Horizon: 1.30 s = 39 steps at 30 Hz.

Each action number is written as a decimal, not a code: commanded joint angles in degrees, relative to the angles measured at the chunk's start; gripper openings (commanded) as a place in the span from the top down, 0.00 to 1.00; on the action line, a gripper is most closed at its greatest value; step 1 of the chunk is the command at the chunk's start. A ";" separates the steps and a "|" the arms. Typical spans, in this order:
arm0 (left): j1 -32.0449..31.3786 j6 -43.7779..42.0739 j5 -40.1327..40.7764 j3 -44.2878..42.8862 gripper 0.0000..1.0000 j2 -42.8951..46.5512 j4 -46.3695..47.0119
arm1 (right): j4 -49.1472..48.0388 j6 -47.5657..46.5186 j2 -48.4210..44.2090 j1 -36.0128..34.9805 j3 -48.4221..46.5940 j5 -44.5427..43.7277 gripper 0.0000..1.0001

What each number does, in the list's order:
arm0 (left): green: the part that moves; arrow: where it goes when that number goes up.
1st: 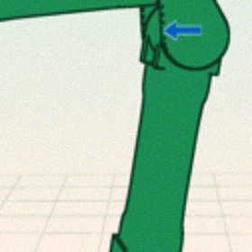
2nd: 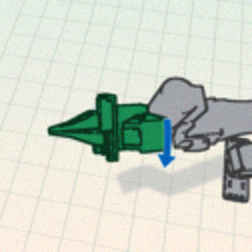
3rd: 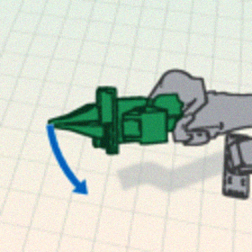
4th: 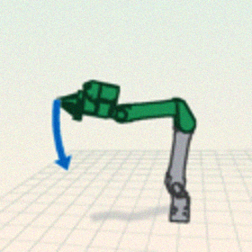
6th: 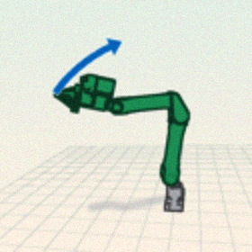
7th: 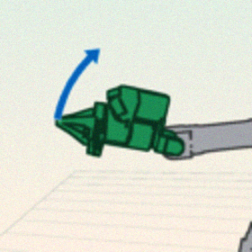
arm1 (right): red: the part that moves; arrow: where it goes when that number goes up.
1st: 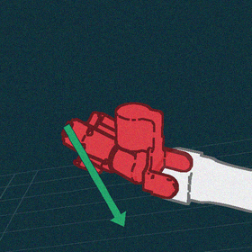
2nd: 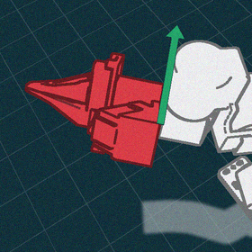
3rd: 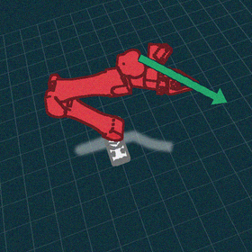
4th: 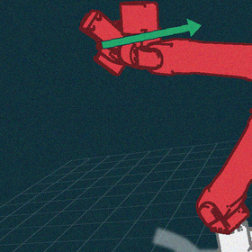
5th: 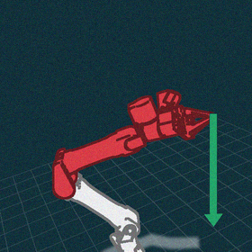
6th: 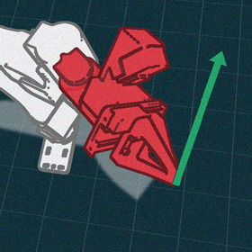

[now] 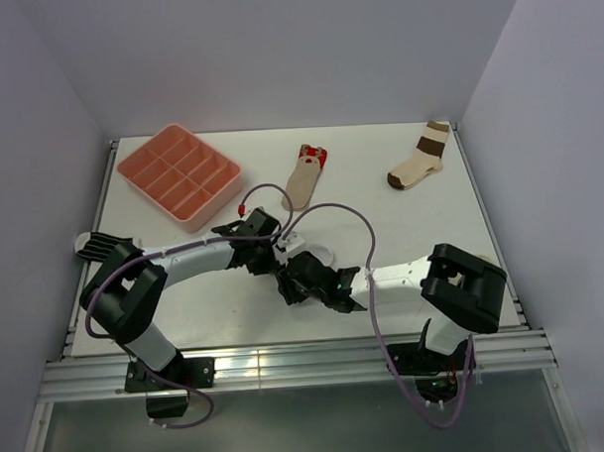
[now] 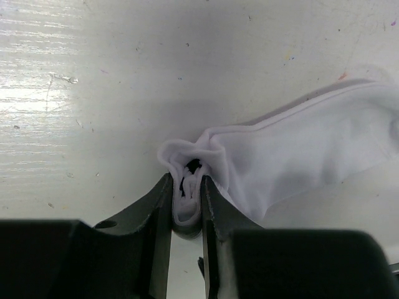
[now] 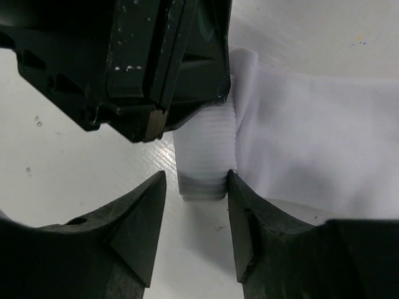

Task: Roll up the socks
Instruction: Roll the sock at the center of the board.

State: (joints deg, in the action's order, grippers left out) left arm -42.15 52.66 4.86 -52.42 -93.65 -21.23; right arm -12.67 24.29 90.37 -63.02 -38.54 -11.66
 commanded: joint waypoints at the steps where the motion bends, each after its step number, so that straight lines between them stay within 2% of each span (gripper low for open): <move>1: -0.56 -1.25 0.85 0.13 1.00 -2.07 -2.67 | -1.22 0.22 1.56 -0.87 -2.59 -3.72 0.50; 2: -0.48 -1.07 0.85 0.22 0.99 -2.15 -2.59 | -1.22 0.58 1.65 -1.05 -2.15 -4.24 0.54; 3: -0.48 -0.90 0.85 0.30 0.99 -2.24 -2.58 | -1.31 1.54 1.65 -1.05 -1.80 -4.60 0.64; 5: -0.48 0.07 1.11 0.57 0.98 -2.07 -2.41 | -1.57 2.51 1.57 -1.05 -0.40 -4.77 0.76; 6: -0.56 0.51 1.11 0.74 0.96 -1.81 -2.41 | -1.49 4.17 1.22 -1.05 0.04 -5.12 0.90; 8: -0.48 2.26 1.64 1.53 0.90 -1.10 -2.06 | -2.01 5.58 0.78 -1.05 2.06 -4.95 1.00; 9: -0.48 2.88 2.08 1.88 0.83 -0.14 -1.88 | -2.10 7.50 0.25 -1.05 2.85 -4.95 1.00; 14: -0.13 7.89 3.31 4.08 0.64 2.94 -1.19 | -8.94 14.02 -1.42 0.53 11.01 2.24 1.00; 15: 0.14 8.24 2.70 4.43 0.53 4.07 -0.74 | -10.35 15.85 -1.77 1.49 12.25 3.56 1.00; 16: 0.31 9.29 2.52 4.87 0.45 4.69 -0.30 | -13.41 16.74 -1.86 2.20 14.53 7.32 1.00; 17: 0.32 9.65 2.43 5.75 0.32 5.92 0.83 | -15.00 17.53 -1.60 2.99 15.51 8.92 1.00; 21: 0.67 11.23 2.17 7.77 0.20 9.18 3.39 | -22.83 21.40 0.06 7.64 19.73 18.67 1.00; 25: 0.67 11.50 0.77 11.37 0.19 13.31 8.65 | -30.73 24.48 3.40 13.17 22.37 27.11 1.00; 30: 0.67 9.39 -2.92 17.08 0.23 17.44 16.83 | -37.60 28.69 10.34 17.66 22.99 37.12 1.00; 35: 0.67 7.63 -5.38 22.96 0.22 21.74 26.41 | -41.30 30.46 16.76 20.83 21.93 41.71 1.00; 39: 0.67 5.96 -5.83 25.35 0.22 23.33 29.41 | -41.39 30.64 18.44 22.15 21.67 42.95 1.00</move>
State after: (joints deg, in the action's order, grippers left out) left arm -41.58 61.04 0.84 -28.14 -72.29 1.04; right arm -63.46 55.92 105.12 -41.25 -18.33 29.21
